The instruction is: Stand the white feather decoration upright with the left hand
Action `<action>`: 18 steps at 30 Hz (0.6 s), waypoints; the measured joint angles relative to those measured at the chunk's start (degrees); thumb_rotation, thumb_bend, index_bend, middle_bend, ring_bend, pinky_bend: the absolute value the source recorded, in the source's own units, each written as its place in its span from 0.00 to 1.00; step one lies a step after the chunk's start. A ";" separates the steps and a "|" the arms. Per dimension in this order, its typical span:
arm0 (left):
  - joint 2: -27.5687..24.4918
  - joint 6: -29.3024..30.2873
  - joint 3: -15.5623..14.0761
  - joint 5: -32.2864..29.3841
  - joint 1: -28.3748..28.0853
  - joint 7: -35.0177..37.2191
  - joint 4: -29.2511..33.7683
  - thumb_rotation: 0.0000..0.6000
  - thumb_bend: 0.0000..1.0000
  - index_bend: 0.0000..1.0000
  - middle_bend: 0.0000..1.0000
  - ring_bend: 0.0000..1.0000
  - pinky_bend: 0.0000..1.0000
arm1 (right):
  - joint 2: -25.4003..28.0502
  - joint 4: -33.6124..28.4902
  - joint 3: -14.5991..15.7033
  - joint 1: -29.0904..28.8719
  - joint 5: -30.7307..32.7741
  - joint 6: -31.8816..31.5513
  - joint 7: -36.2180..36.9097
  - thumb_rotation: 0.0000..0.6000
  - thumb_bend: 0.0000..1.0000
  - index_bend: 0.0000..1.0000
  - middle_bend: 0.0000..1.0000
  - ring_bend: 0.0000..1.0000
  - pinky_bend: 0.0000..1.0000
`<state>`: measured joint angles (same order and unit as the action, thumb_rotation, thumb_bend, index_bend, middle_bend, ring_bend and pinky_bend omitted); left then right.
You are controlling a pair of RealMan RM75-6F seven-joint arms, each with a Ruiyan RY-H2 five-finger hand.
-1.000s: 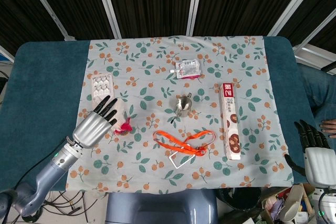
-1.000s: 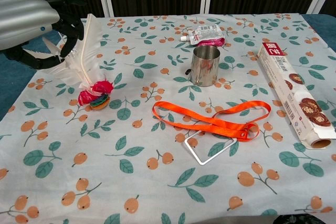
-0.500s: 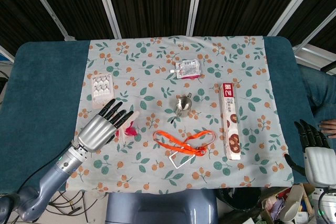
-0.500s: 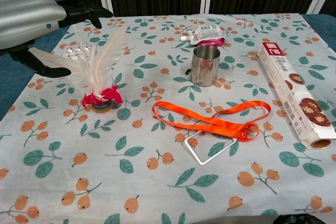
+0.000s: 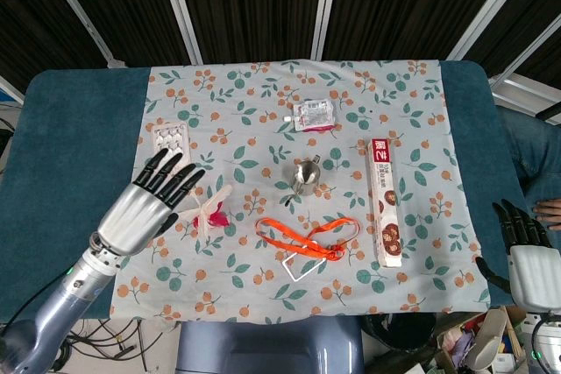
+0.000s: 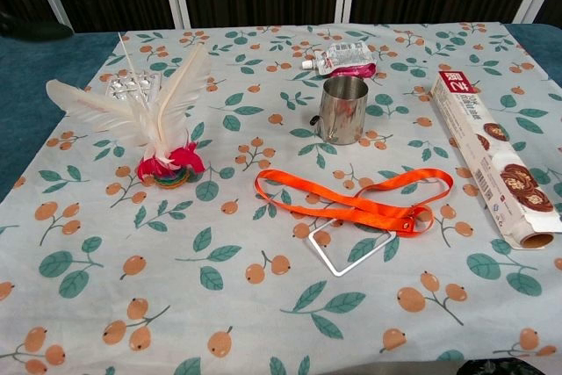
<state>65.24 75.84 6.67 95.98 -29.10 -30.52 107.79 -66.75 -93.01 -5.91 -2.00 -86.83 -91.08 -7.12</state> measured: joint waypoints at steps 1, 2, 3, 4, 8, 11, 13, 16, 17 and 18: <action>-1.28 0.80 0.02 0.06 0.60 0.65 0.64 1.00 0.23 0.07 0.12 0.00 0.06 | -0.01 0.04 -0.03 0.01 0.00 -0.04 -0.04 1.00 0.13 0.08 0.05 0.10 0.16; -2.58 1.52 0.01 0.07 1.28 1.22 1.22 1.00 0.23 0.07 0.12 0.00 0.06 | -0.01 0.04 -0.04 0.01 0.04 -0.06 -0.04 1.00 0.13 0.08 0.05 0.10 0.16; -4.32 2.62 -0.11 0.04 2.35 1.84 1.82 1.00 0.22 0.07 0.11 0.00 0.06 | -0.02 0.05 -0.08 0.01 0.05 -0.08 -0.04 1.00 0.13 0.08 0.05 0.10 0.16; -5.61 3.62 -0.31 0.00 3.34 2.28 2.21 1.00 0.22 0.07 0.11 0.00 0.06 | -0.02 0.07 -0.09 0.00 0.04 -0.11 -0.07 1.00 0.13 0.08 0.05 0.10 0.16; -9.84 7.96 -2.53 -0.45 8.85 5.08 2.88 1.00 0.22 0.06 0.09 0.00 0.06 | -0.06 -0.02 -0.01 0.03 -0.21 -0.24 -0.10 1.00 0.13 0.08 0.05 0.10 0.16; -11.16 9.93 -4.76 -1.72 12.75 8.89 1.66 1.00 0.22 0.06 0.08 0.00 0.06 | -0.07 -0.05 0.01 0.09 -0.39 -0.49 -0.22 1.00 0.13 0.08 0.05 0.10 0.16; -11.47 11.03 -5.87 -3.09 14.49 12.22 -0.19 1.00 0.22 0.06 0.08 0.00 0.05 | -0.05 -0.10 -0.03 0.16 -0.34 -0.60 -0.17 1.00 0.13 0.08 0.05 0.10 0.16; -11.17 12.50 -7.05 -4.74 16.86 17.50 -4.23 1.00 0.22 0.06 0.08 0.00 0.04 | -0.05 -0.10 -0.05 0.16 -0.31 -0.59 -0.16 1.00 0.13 0.08 0.05 0.10 0.16; -10.91 12.89 -7.33 -5.17 17.51 18.97 -5.75 1.00 0.22 0.06 0.07 0.00 0.04 | -0.06 -0.08 -0.04 0.15 -0.35 -0.59 -0.18 1.00 0.13 0.08 0.05 0.10 0.16; -10.47 13.36 -7.65 -5.71 18.32 20.85 -7.92 1.00 0.21 0.06 0.07 0.00 0.03 | -0.07 -0.07 -0.03 0.14 -0.40 -0.59 -0.20 1.00 0.14 0.08 0.05 0.10 0.16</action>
<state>54.77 89.20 -0.98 90.27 -10.78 -9.67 99.88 -66.82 -93.08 -5.93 -1.86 -87.24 -91.68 -7.31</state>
